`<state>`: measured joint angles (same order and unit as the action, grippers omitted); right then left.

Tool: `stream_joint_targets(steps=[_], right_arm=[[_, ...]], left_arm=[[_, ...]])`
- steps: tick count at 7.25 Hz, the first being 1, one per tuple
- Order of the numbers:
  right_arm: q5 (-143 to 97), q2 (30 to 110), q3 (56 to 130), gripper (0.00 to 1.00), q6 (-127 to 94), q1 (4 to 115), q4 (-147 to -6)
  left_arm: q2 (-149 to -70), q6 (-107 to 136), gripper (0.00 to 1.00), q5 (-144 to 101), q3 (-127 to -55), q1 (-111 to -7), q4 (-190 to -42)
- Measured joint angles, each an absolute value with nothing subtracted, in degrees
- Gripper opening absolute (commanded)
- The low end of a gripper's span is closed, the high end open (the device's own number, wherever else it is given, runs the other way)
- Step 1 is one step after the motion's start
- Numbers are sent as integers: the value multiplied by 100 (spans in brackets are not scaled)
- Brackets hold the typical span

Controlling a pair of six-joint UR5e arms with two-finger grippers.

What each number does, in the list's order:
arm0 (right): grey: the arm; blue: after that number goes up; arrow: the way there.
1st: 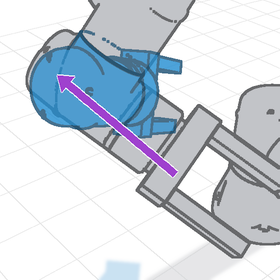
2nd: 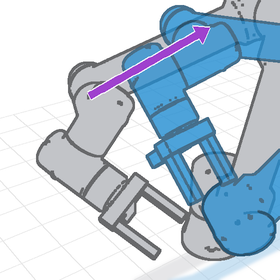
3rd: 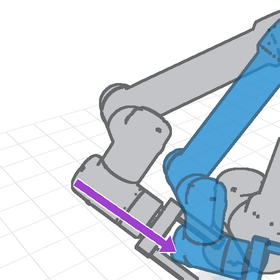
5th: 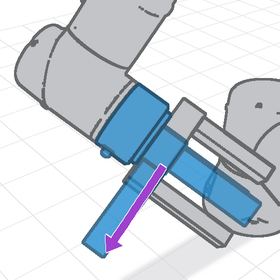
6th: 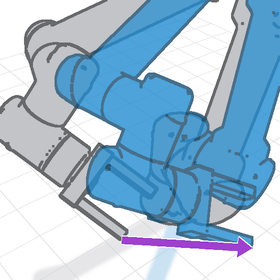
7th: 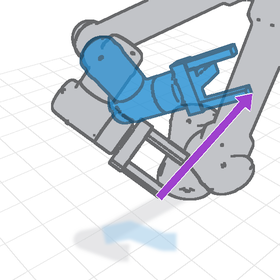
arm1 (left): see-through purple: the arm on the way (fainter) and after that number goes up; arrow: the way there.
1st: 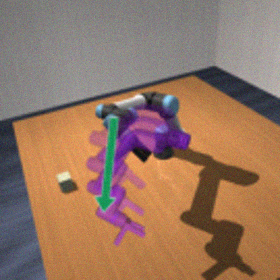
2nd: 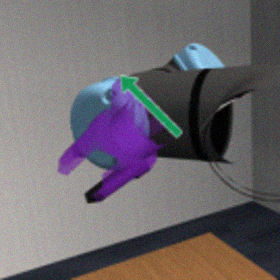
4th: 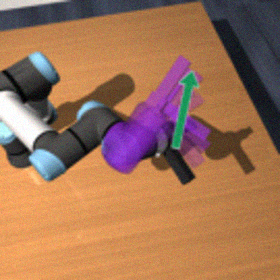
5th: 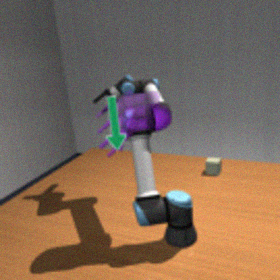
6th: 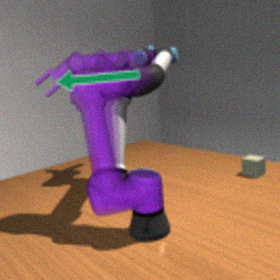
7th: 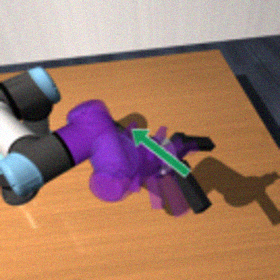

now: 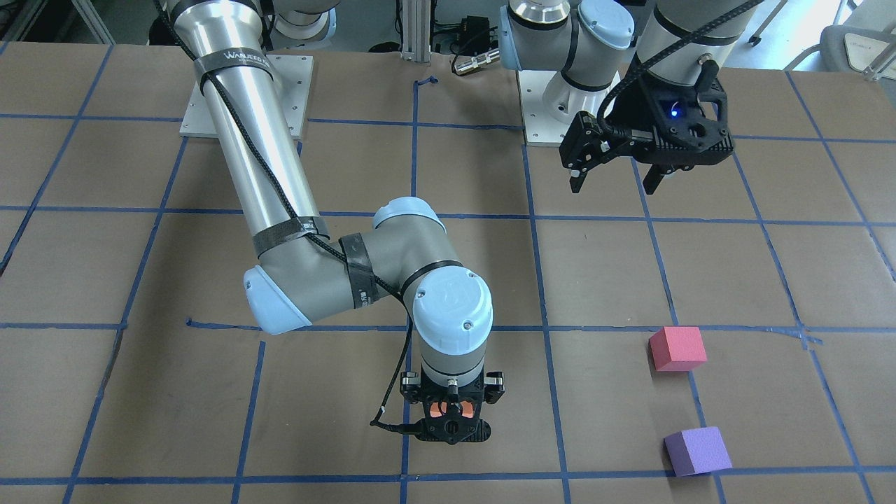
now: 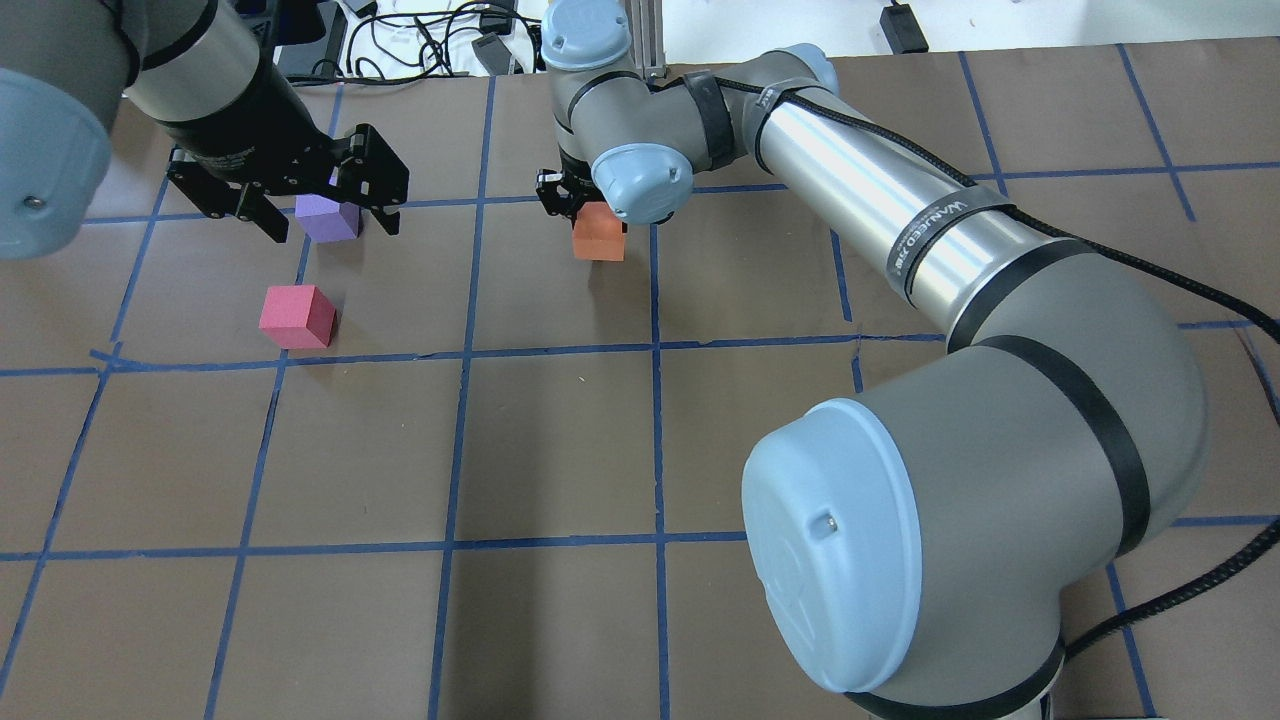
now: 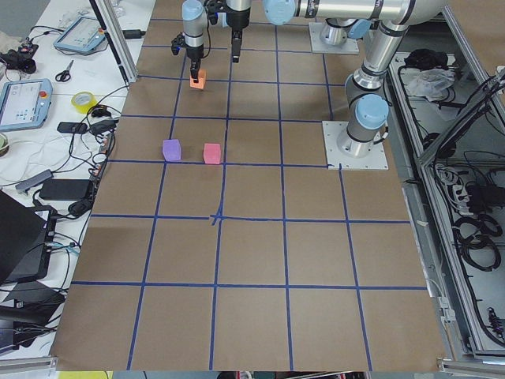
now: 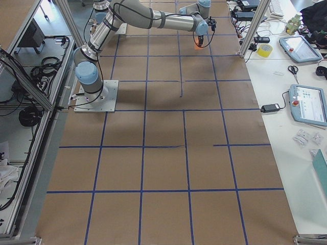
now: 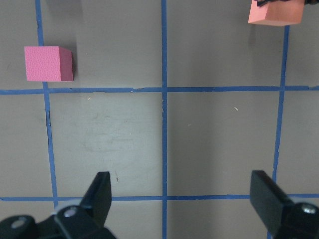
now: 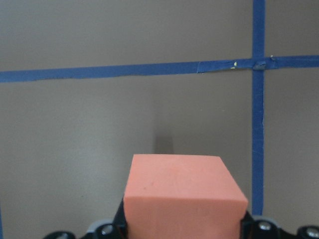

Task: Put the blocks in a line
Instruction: 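Lower the orange cube onto the table and open the right gripper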

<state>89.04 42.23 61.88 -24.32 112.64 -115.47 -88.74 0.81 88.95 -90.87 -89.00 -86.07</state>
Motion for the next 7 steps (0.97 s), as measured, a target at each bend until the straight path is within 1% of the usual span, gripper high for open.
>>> stream_joint_targets(steps=[3, 4, 6, 7], right_arm=[[9323, 4180, 6201, 56, -2071, 11288, -11369], [9439, 4172, 6206, 58, -1996, 11273, -11339], [9503, 4161, 6247, 65, -1968, 11257, -11330], [9495, 4158, 6275, 74, -1972, 11253, -11337]], left_arm=[[-8849, 77, 100, 8916, -9192, -8829, -8640], [-8849, 75, 100, 8921, -9209, -8821, -8640], [-8871, 73, 100, 8928, -9217, -8812, -8634], [-8908, 71, 100, 8932, -9206, -8811, -8620]])
